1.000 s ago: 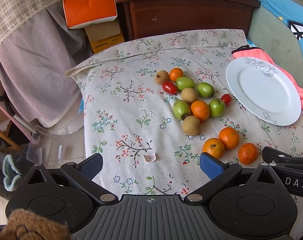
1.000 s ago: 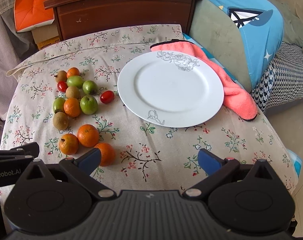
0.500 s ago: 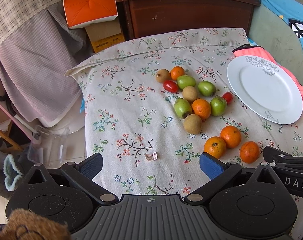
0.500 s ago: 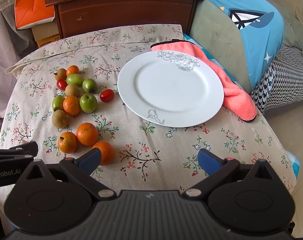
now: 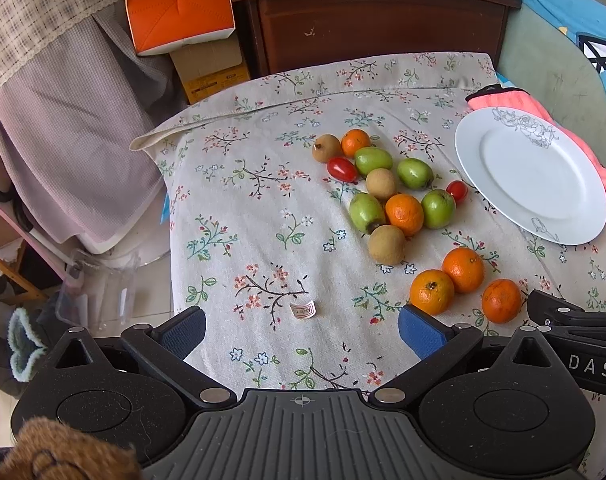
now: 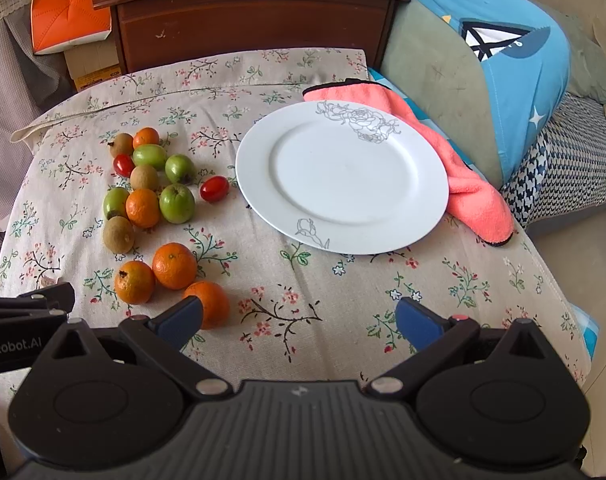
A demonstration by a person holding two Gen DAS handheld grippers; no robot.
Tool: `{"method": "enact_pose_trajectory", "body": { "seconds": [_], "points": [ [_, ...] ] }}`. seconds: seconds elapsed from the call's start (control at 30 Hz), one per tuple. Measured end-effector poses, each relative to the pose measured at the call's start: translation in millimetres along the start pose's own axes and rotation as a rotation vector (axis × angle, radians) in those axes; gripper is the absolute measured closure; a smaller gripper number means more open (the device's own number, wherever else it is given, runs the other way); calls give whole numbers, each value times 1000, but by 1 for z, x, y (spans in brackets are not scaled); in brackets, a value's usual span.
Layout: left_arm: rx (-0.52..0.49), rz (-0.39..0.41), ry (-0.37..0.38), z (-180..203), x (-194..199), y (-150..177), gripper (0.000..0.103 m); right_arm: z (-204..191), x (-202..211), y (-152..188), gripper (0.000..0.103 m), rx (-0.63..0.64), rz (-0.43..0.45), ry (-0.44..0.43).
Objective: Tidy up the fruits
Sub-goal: 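Move both tools over the fruit pile toward the oranges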
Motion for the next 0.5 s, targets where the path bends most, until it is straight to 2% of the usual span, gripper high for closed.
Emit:
{"method": "enact_pose_trajectory", "body": {
  "seconds": [0.5],
  "points": [
    [-12,3,21,4,1,0,1,1,-2,1,1,10,2,11]
  ]
}}
Point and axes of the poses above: each gripper's, at about its wrist camera, not at the fingertips, and x roughly against the way its jaws point, z to its right, y to its underside, the point moved 4 cm from there along -x, roughly the way its jaws point, and after that the axes turned 2 degrees about y, right-handed, at the moved point
